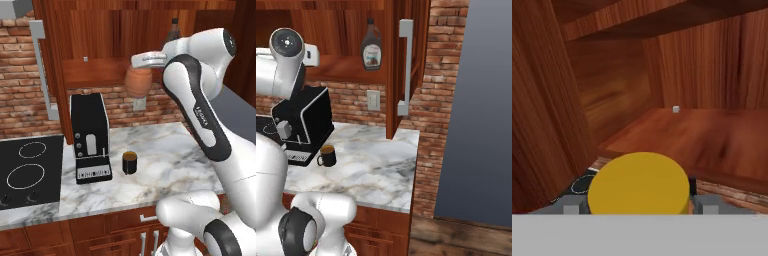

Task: Pick the syrup bottle and honey bottle from the cabinet and place them next to the mug.

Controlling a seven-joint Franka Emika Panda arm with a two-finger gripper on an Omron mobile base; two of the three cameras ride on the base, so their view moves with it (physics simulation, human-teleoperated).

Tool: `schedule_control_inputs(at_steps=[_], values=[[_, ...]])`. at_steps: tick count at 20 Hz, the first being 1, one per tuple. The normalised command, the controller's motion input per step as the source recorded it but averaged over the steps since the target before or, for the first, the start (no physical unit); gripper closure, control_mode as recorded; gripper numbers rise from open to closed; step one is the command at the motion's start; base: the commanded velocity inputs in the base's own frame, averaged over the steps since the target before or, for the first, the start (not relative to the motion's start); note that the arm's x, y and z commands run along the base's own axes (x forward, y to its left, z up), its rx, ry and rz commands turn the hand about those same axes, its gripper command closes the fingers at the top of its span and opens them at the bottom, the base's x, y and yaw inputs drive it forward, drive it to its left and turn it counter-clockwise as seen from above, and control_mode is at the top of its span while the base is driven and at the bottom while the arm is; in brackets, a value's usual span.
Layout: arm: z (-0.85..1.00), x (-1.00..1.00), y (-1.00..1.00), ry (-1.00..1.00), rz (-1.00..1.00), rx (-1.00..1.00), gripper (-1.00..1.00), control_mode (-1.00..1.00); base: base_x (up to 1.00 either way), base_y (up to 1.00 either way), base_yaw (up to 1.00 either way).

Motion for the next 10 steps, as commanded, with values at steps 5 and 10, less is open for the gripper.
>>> schedule_control_inputs(at_steps=[5, 10], values=[[-0.17, -0.93, -0.47, 0.0, 0.0, 0.06, 1.0, -1.0, 0.0, 0.0, 0.0], [-0.34, -0.52, -0.51, 0.01, 0.0, 0.0, 1.0, -1.0, 0.0, 0.0, 0.0]])
